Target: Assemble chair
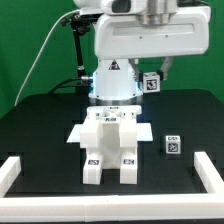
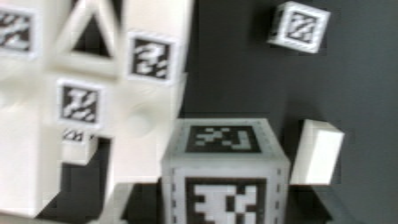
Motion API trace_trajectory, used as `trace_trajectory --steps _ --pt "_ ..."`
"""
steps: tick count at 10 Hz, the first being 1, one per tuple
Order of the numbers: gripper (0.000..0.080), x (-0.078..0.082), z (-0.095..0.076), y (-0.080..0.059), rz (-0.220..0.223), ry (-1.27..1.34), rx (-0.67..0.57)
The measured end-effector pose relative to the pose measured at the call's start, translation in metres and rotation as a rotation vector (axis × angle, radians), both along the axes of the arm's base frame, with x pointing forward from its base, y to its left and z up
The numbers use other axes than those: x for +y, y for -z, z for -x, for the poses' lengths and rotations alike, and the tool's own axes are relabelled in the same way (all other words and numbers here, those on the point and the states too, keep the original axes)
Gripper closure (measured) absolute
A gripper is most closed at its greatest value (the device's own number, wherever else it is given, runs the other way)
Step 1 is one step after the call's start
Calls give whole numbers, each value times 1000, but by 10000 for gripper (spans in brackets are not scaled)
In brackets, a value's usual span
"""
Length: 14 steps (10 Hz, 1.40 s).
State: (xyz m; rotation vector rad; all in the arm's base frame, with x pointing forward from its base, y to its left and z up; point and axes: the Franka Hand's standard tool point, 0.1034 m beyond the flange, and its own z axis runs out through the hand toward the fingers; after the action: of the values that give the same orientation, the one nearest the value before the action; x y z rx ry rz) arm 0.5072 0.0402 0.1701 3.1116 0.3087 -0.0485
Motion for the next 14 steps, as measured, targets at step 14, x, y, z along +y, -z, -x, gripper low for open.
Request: trace_trajectory --steps 14 --pt "518 -25 -4 38 32 -59 -57"
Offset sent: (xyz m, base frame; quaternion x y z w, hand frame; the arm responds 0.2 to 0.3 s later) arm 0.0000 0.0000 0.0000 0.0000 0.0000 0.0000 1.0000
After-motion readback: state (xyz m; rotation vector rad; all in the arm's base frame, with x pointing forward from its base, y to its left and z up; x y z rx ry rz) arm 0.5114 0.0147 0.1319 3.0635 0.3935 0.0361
